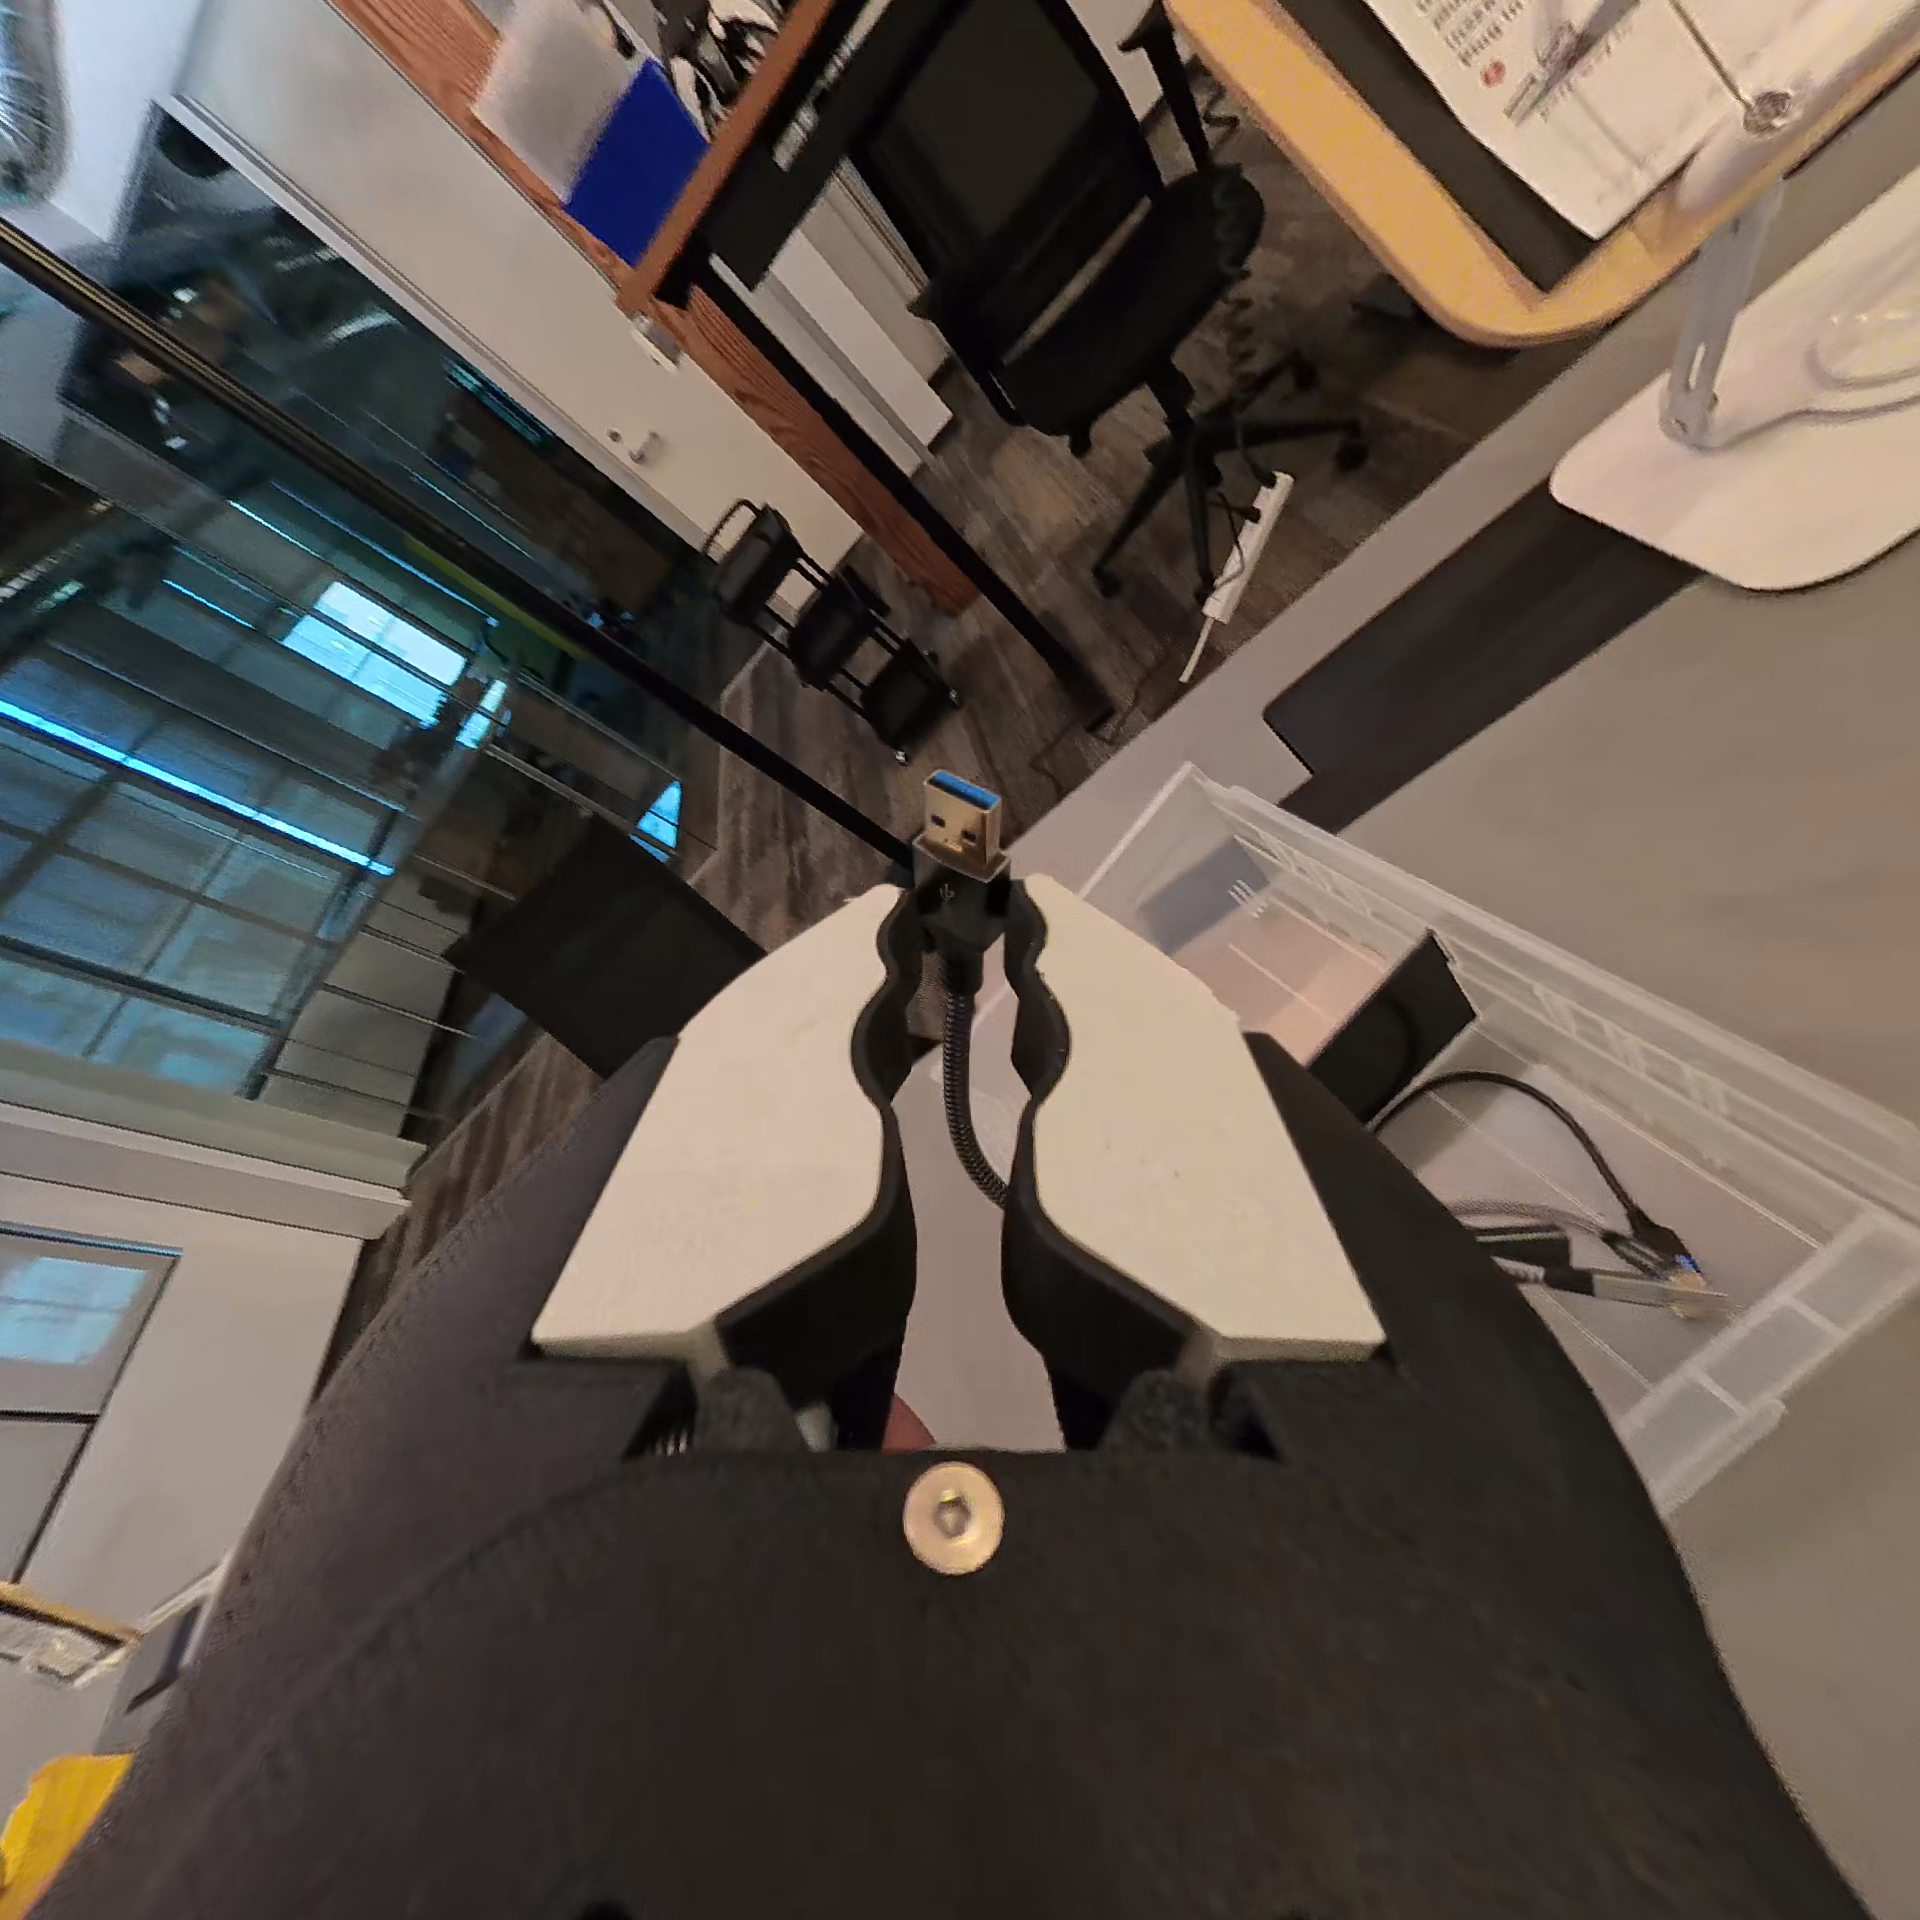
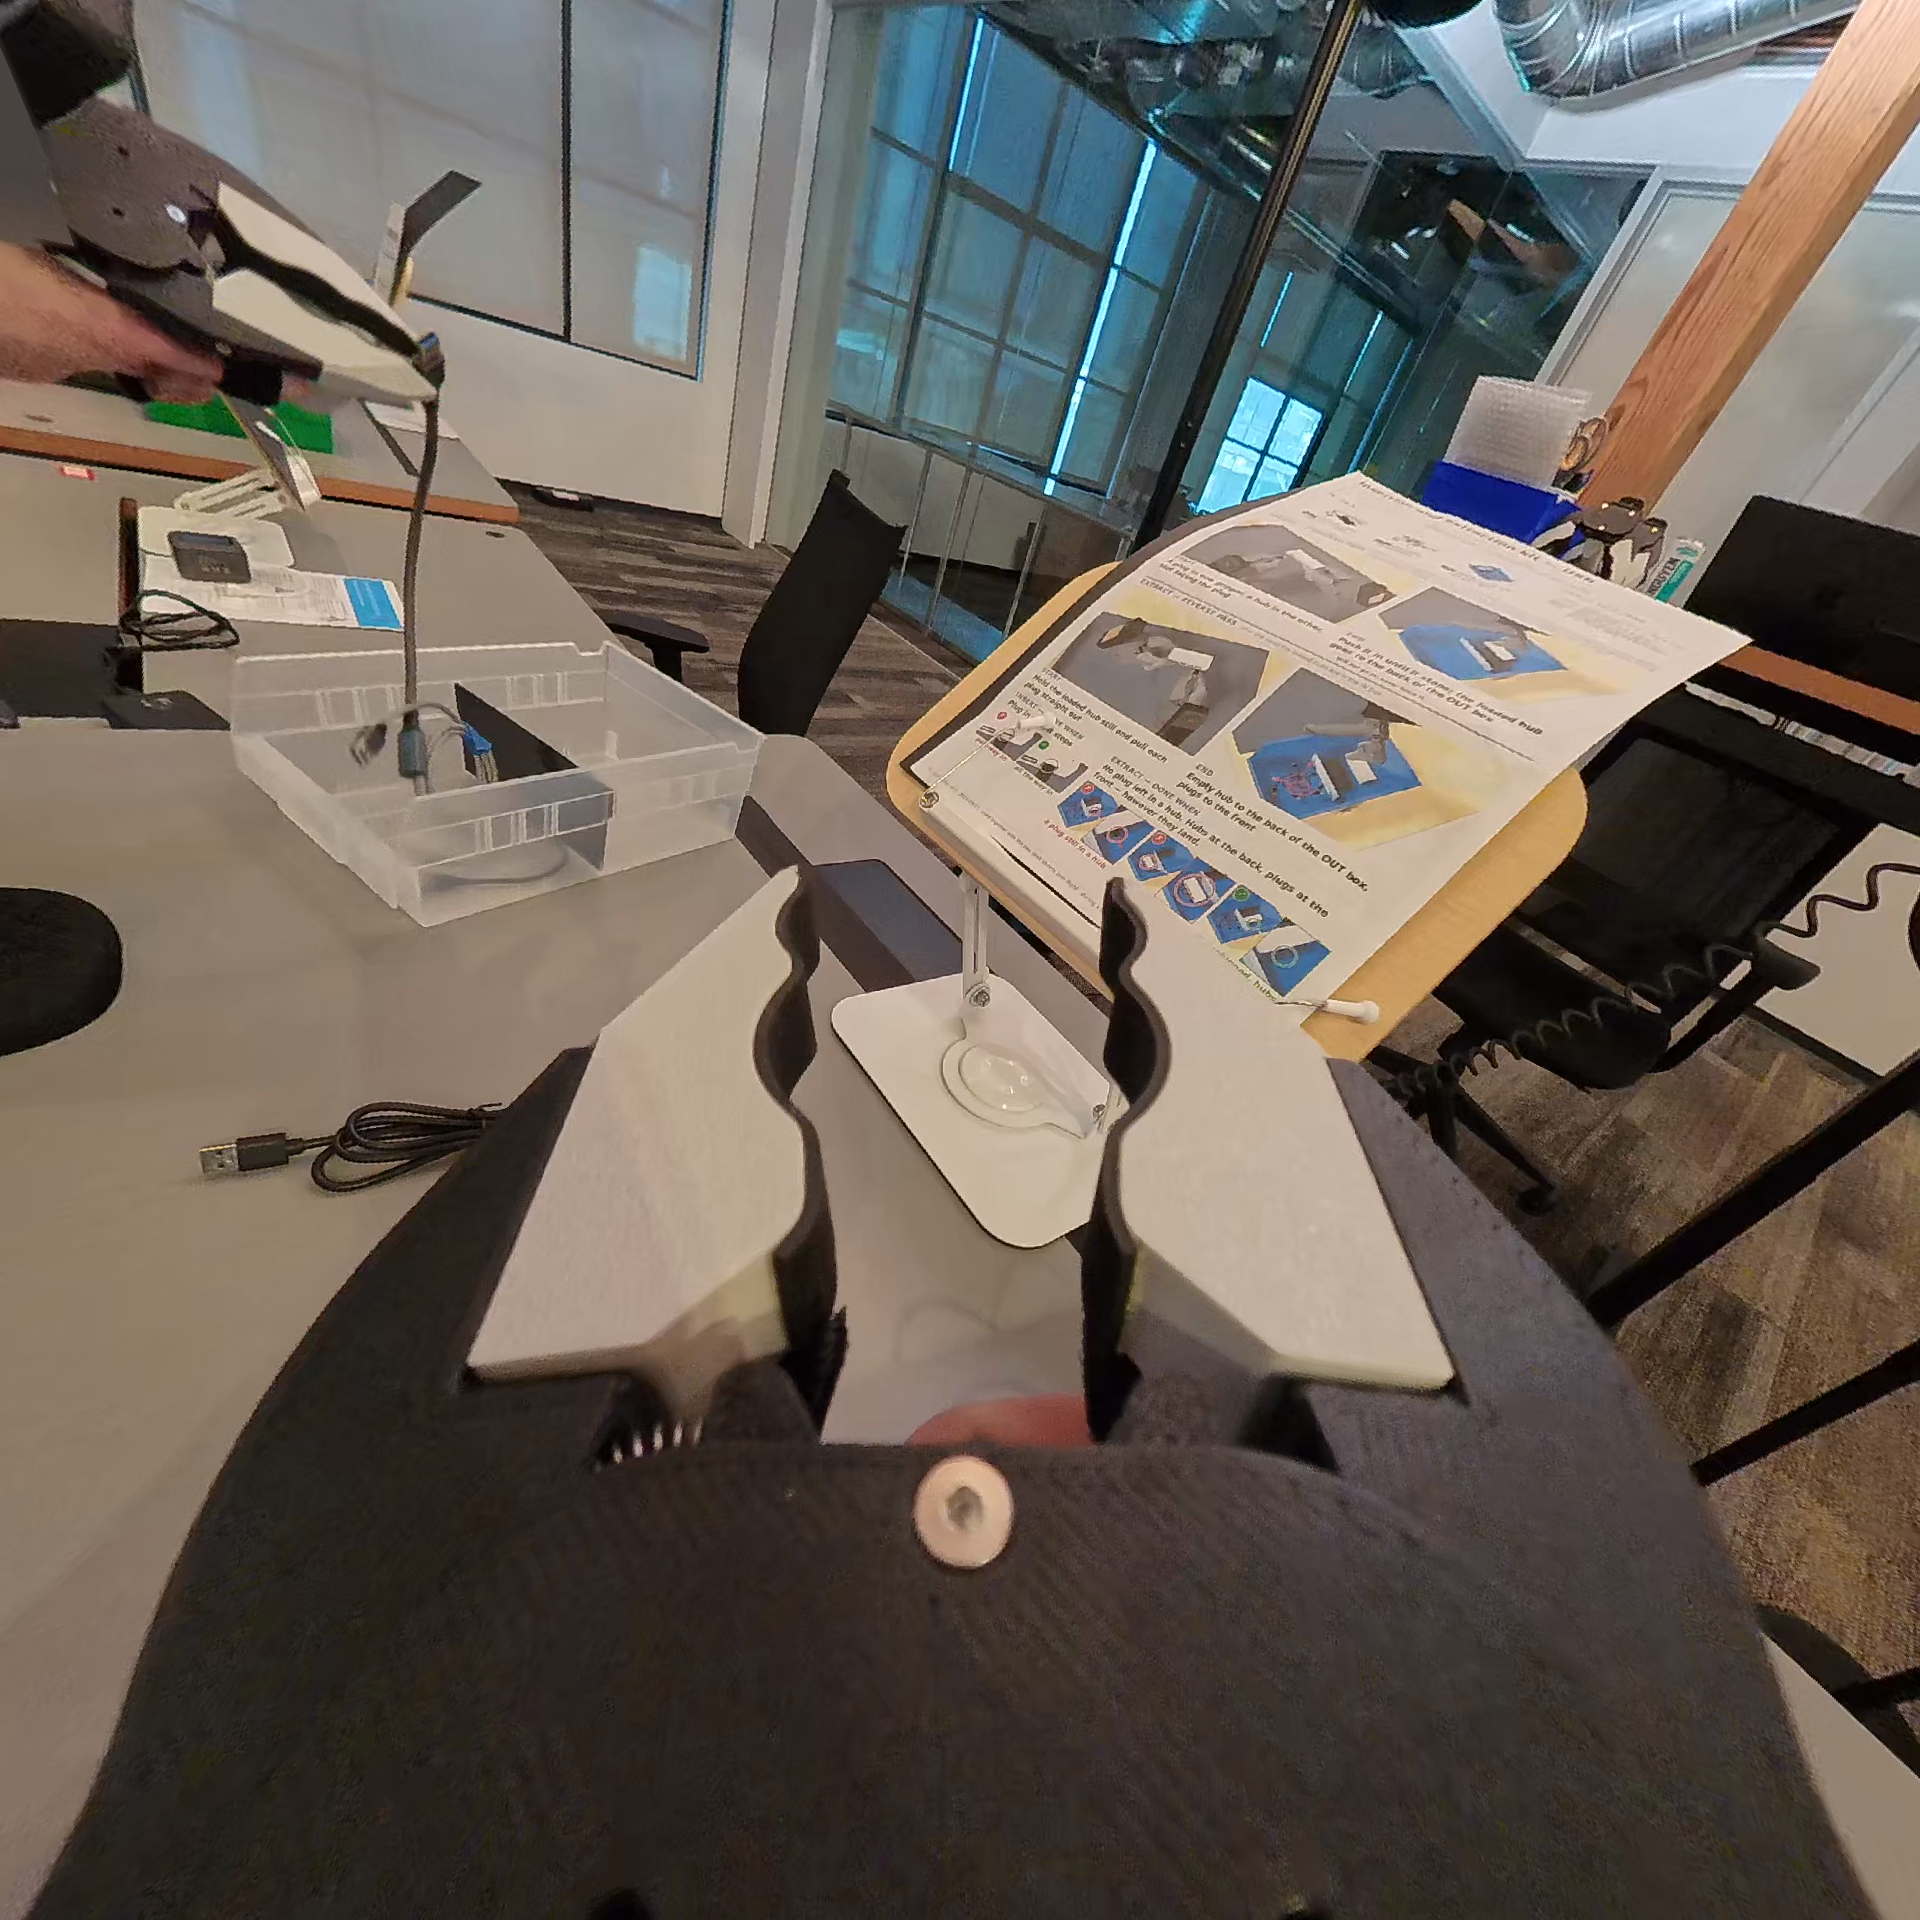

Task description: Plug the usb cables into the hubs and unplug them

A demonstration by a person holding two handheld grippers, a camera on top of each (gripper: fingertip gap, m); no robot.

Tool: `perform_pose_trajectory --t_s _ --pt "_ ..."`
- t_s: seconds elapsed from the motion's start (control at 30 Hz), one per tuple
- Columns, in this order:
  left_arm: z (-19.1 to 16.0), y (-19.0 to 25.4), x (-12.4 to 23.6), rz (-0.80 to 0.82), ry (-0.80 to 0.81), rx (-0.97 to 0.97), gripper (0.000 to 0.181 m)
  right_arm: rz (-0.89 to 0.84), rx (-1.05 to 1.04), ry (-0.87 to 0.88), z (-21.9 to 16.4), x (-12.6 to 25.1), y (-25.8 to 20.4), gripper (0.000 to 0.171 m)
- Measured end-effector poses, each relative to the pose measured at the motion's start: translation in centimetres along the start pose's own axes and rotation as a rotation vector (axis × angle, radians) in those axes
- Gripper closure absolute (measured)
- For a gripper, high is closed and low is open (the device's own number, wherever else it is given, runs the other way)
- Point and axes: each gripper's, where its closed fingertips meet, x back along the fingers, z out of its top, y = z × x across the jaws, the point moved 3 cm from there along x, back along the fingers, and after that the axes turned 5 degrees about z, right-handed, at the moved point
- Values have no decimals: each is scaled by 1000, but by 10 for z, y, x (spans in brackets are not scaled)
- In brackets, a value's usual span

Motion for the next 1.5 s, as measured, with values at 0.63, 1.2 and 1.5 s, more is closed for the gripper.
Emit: perform_pose_trajectory --t_s 0.63,1.2,1.5 --pt "77 -10 23 95 233 -81 172 6 1 -3 0 -2 -1 118" --pt "225 203 70 -485 819 121 172 162 52 -67 -17 -66 -60 111" --pt "213 252 65 -780 874 201 172 245 95 -46 -28 -101 -102 117"
